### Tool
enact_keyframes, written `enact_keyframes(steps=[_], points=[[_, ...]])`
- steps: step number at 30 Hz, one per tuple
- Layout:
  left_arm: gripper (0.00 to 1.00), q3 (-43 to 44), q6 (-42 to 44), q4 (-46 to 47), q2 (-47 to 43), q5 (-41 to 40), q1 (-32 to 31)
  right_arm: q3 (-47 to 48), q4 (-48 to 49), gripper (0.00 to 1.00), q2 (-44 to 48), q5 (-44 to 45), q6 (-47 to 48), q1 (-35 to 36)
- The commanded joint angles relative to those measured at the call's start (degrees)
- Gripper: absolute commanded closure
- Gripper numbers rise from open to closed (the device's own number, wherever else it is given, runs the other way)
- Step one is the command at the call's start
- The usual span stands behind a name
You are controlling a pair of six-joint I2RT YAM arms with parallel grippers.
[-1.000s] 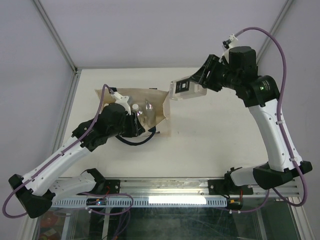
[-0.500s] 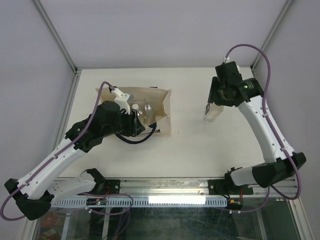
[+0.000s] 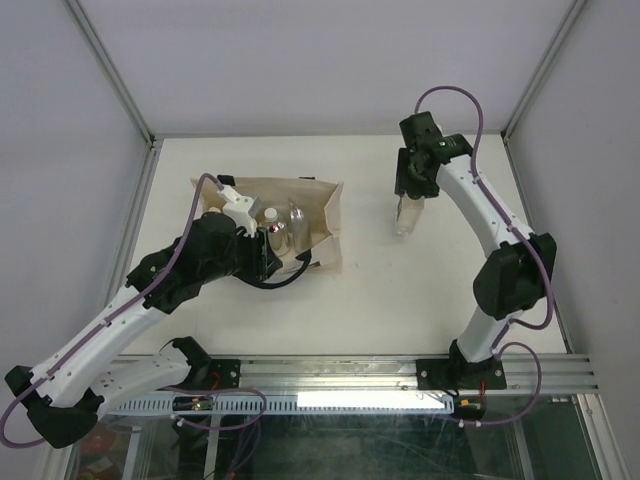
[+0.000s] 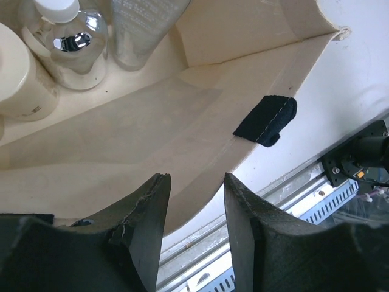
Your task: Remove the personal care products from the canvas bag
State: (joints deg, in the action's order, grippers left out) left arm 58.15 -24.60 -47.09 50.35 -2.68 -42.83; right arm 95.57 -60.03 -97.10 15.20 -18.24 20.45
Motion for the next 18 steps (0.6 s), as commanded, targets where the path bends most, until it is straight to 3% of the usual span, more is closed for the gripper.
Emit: enact_keyframes(steps=[1,9,15,18], points=[[0.58,-1.3,-1.8,0.1,-2.3,-3.1,-0.4,9.3,6.5,1.0,-3.9,-0.5,1.8,-3.0],[0.55,-4.2,-8.7,-1.1,-5.0,-10.5,-0.5,13.5,7.8,1.0,-11.0,-4.0,4.8,-5.1],[0.54,-2.3,-8.2,-1.7,-2.4,-9.4,-0.5,13.2,6.8,1.0,-12.3,-6.3,4.6,-7.2],[0.52,-1.3,-6.8,-2.1,-1.8,-9.5,-0.4,15.0,4.0,0.9,-14.2,-6.4,5.2,-7.4]])
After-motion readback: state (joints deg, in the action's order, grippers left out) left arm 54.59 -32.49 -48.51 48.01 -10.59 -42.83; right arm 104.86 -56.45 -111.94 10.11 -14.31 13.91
